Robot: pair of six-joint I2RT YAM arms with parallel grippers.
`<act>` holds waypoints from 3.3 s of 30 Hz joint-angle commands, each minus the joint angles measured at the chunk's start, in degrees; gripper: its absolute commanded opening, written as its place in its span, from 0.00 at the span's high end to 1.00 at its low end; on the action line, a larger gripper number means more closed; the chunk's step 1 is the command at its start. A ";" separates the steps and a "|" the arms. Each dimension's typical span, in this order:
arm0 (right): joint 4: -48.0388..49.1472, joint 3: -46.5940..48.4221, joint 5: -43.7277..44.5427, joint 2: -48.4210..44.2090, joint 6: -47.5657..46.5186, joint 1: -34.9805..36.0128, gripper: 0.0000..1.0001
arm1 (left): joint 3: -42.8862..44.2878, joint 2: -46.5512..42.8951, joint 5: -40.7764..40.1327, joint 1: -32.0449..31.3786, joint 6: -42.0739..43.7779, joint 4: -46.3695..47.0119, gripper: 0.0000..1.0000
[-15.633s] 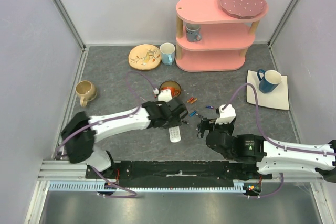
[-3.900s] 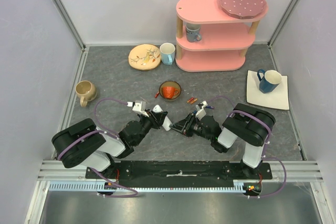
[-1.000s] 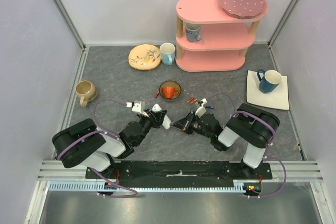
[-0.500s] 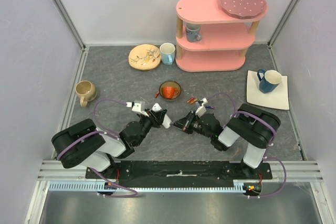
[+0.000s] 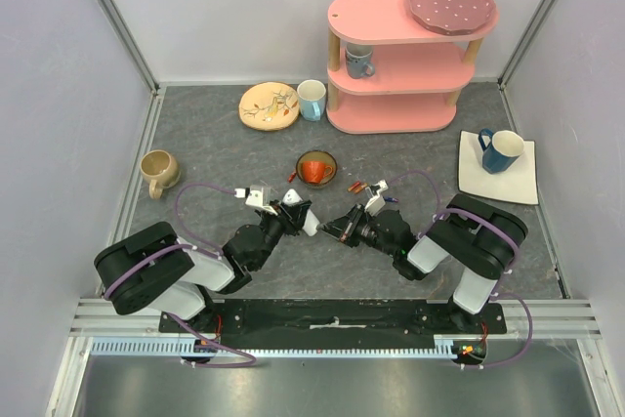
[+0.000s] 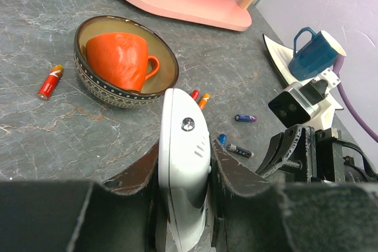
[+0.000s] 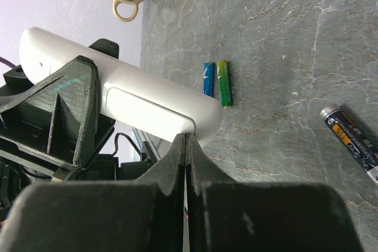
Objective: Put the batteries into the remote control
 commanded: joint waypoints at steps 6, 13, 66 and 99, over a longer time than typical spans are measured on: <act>11.27 0.82 -1.59 -2.86 -0.26 0.60 1.00 | 1.72 0.03 -1.53 -1.10 3.78 -1.44 0.98; 11.18 0.56 -1.59 -3.30 -0.35 0.68 1.00 | 1.72 0.47 -2.32 -1.37 4.57 -1.96 0.98; -11.75 3.02 -3.43 -12.70 -8.26 0.16 0.63 | 1.02 -8.14 -0.73 -1.28 -3.07 -10.05 0.98; -25.03 2.14 -1.59 -18.95 -14.41 0.25 0.56 | -0.30 -9.90 2.78 -1.19 -8.61 -9.79 0.98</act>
